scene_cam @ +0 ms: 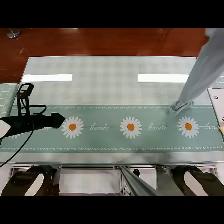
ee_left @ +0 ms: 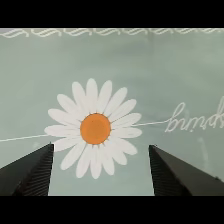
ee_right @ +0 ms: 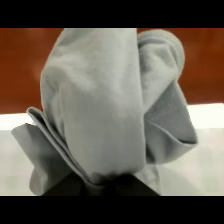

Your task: Fold the shirts.

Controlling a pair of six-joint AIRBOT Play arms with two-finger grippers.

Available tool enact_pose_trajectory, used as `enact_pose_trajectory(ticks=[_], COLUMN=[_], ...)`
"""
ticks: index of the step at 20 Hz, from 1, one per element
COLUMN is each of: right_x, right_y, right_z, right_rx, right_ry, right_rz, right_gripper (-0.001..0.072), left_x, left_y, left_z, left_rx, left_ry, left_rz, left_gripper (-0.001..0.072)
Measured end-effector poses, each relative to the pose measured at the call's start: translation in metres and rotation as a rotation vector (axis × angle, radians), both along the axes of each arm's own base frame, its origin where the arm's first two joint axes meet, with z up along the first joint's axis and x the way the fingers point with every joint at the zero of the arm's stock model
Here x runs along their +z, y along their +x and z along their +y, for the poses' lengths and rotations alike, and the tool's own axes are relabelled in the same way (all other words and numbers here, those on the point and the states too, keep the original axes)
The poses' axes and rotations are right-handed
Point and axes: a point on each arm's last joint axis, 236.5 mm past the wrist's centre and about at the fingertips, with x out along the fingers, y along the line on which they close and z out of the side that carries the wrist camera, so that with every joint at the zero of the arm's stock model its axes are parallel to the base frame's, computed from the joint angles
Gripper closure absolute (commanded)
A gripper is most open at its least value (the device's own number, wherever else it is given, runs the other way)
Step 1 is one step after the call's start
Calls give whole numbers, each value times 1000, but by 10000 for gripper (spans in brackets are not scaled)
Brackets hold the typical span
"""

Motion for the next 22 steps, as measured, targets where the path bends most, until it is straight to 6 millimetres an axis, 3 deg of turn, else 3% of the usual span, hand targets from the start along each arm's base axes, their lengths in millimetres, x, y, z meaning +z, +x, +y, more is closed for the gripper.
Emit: enact_pose_trajectory(ticks=[3, 5, 7, 9, 11, 12, 17, 20, 21, 22], right_x=[55, 80, 86, 68, 25, -7, -209, -290, -308, -323], right_y=[-25, -40, -51, -60, -63, -61, -51, -58, -63, -68], right_z=[38, 62, 86, 122, 163, 183, 277, 326, 343, 358], right_rx=[140, 234, 332, 477, 612, 658, 682, 686, 706, 726], right_ry=[40, 72, 94, 117, 130, 134, 155, 213, 240, 264], right_rz=[-137, -207, -214, -138, -6, 86, 516, 672, 716, 756], right_gripper=[676, 676, 676, 676, 675, 675, 675, 674, 630, 326], left_x=[4, 7, 8, 9, 11, 12, 13, 13, 14, 14], left_y=[1, 3, 4, 6, 9, 9, 12, 12, 13, 13], left_z=[-5, -7, -8, -8, -8, -8, -7, -7, -8, -9], left_rx=[9, 14, 16, 23, 32, 35, 45, 47, 48, 49], left_ry=[-34, -45, -52, -57, -63, -64, -69, -70, -73, -79], left_rz=[-19, -35, -43, -50, -63, -65, -74, -76, -77, -78], left_gripper=[6, 6, 6, 6, 7, 7, 6, 7, 6, 6])
